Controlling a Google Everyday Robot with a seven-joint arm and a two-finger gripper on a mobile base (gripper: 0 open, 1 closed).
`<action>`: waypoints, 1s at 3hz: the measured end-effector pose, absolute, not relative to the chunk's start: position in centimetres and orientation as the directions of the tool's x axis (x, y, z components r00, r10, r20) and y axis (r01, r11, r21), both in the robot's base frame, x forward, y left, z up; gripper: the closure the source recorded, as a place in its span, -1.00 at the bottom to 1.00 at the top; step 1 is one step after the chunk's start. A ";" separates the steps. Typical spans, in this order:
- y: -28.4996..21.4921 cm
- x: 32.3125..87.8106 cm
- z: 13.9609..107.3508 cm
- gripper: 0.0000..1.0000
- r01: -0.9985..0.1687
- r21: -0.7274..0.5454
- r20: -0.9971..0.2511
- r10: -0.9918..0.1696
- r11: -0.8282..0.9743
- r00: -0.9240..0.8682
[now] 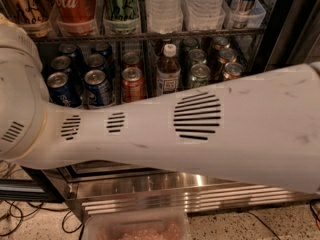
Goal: Pick orange can from top shelf of fridge
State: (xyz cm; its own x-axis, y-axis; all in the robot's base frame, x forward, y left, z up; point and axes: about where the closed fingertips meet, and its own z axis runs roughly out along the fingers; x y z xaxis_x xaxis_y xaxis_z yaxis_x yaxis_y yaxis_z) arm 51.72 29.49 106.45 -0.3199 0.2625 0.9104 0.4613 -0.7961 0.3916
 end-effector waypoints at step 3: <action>28.4 51.5 107.0 -0.05 0.376 0.378 0.893 0.226 -0.846 -0.389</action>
Offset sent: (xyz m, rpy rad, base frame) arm -0.0040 -0.0128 0.0051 0.0649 -0.1041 -0.0702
